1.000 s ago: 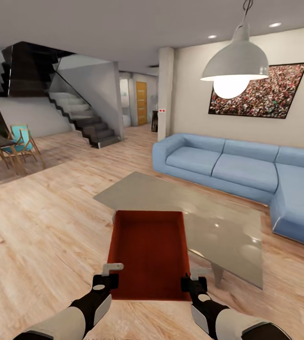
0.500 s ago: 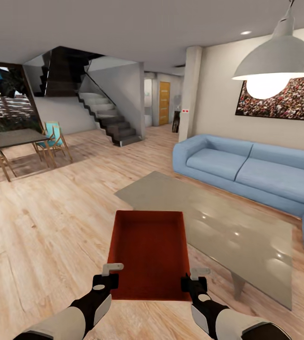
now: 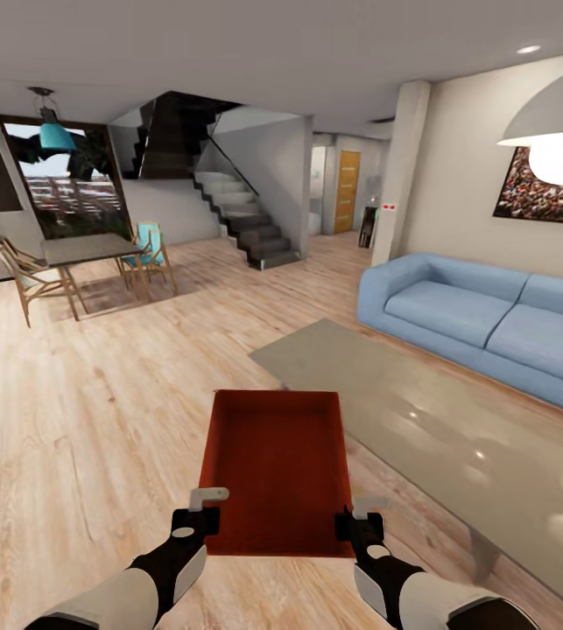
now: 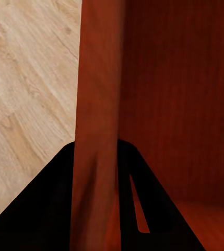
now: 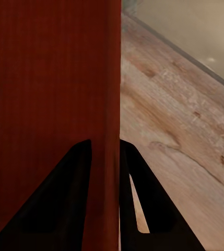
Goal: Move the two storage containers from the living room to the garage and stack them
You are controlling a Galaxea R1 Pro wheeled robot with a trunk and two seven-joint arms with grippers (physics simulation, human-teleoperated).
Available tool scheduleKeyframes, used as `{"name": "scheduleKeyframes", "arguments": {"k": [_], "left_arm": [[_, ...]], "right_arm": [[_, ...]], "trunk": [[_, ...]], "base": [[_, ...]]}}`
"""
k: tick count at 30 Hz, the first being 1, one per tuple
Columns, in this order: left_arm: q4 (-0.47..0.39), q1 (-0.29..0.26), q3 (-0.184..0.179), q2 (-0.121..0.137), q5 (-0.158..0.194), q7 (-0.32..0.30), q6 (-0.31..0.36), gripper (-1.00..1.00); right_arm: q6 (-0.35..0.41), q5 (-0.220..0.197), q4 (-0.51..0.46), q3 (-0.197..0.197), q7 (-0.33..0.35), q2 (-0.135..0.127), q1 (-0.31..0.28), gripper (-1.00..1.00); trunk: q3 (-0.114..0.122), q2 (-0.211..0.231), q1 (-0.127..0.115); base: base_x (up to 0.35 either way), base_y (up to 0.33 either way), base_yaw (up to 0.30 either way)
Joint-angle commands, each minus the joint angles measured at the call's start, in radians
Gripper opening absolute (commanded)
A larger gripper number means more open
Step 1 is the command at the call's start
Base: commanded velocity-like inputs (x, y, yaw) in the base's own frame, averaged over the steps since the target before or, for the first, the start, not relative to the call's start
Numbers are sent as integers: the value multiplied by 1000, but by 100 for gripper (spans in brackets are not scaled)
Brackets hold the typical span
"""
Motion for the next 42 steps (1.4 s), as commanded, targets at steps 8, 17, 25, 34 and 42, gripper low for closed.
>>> {"name": "scheduleKeyframes", "arguments": {"k": [8, 17, 25, 34, 42], "left_arm": [[1, -2, 41, 12, 45, 8, 0, -100], [1, -2, 41, 12, 45, 8, 0, -100], [1, -2, 41, 12, 45, 8, 0, -100], [-1, -2, 41, 11, 45, 10, 0, -100], [-2, -2, 41, 11, 45, 11, 0, -100]], "right_arm": [[0, 26, -2, -18, 1, -9, -1, -100], [0, 26, -2, -18, 2, -9, -1, -100], [0, 26, -2, -18, 2, -9, -1, -100], [0, 26, -2, -18, 2, -9, -1, -100], [0, 26, -2, -18, 4, -9, -1, -100]], "trunk": [[-1, -1, 0], [-1, -1, 0], [-1, -1, 0], [-1, -1, 0], [-1, -1, 0]], "base": [[0, 0, 300], [0, 0, 300], [0, 0, 300], [0, 0, 300], [0, 0, 204]]}}
